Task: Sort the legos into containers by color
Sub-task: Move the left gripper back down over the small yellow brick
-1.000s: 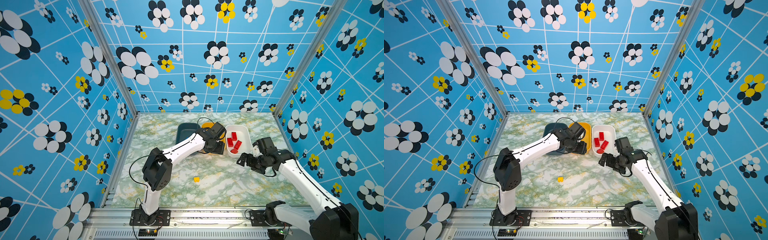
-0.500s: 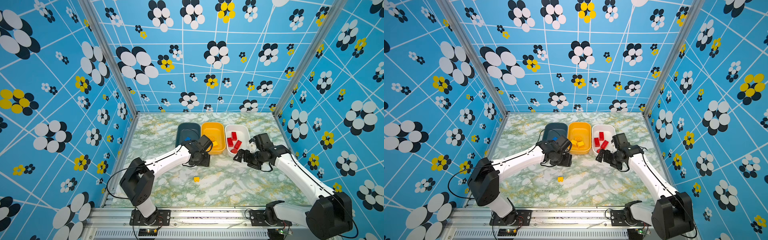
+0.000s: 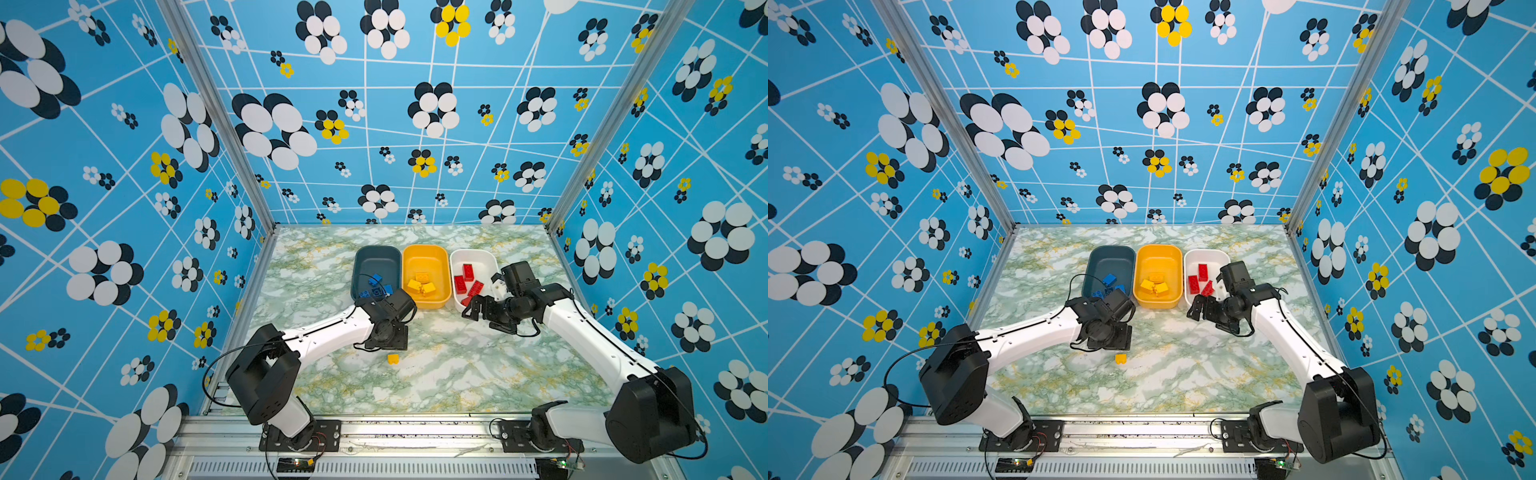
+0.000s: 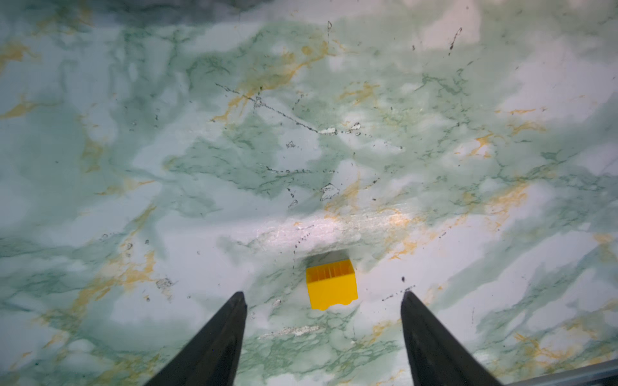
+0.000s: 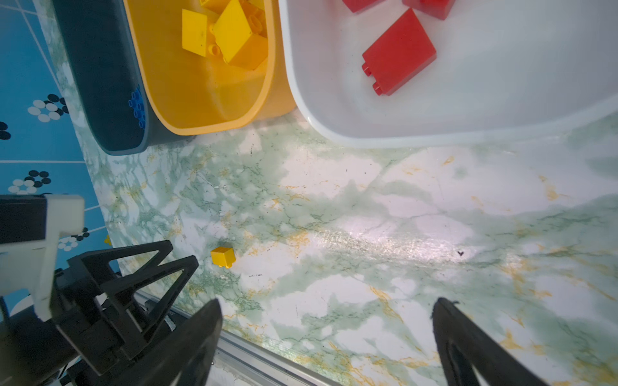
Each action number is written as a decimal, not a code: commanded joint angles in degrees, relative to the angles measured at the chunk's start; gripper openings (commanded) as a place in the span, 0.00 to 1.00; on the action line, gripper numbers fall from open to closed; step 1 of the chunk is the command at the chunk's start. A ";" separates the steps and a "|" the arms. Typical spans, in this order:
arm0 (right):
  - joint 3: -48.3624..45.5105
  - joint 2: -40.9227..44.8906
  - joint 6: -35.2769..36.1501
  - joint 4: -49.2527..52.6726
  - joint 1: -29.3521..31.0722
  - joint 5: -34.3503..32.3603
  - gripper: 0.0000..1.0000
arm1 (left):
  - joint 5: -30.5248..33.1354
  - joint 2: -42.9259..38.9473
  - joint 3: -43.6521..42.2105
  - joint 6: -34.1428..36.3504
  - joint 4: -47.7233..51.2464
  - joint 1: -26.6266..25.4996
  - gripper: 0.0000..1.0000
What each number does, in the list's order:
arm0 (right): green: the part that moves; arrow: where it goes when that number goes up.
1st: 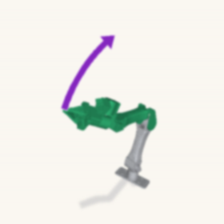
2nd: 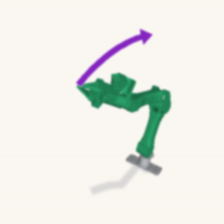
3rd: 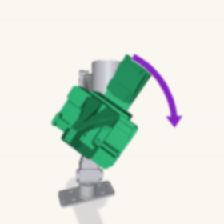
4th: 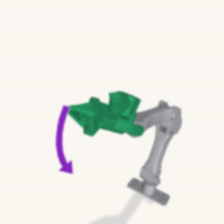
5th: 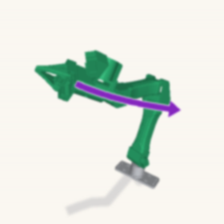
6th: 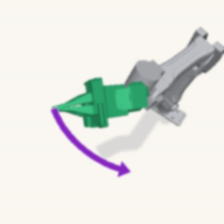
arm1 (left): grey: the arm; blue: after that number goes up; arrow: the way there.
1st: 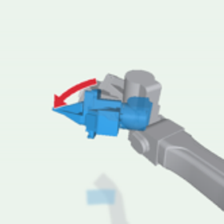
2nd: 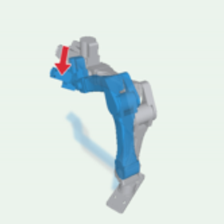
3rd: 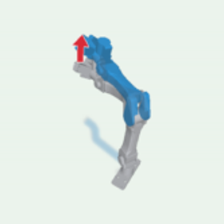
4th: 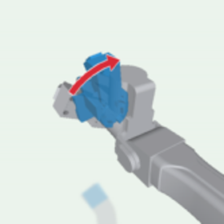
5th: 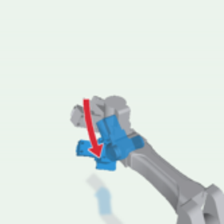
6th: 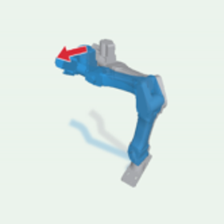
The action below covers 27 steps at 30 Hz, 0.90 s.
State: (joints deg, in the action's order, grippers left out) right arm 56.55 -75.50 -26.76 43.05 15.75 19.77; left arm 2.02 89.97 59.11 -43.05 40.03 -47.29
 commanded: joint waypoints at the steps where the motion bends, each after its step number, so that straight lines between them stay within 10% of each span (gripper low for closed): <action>1: 1.85 -0.59 1.79 1.36 0.46 1.15 0.99 | 1.73 -1.53 -2.50 -2.79 -0.62 -1.22 0.74; 27: -0.90 4.00 1.67 3.44 1.04 0.75 0.99 | 2.02 2.59 -5.43 -7.14 -3.64 -5.41 0.65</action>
State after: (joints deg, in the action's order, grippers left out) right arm 56.60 -73.08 -25.08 44.36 16.34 20.47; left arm 3.07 91.39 53.63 -49.10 36.14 -52.01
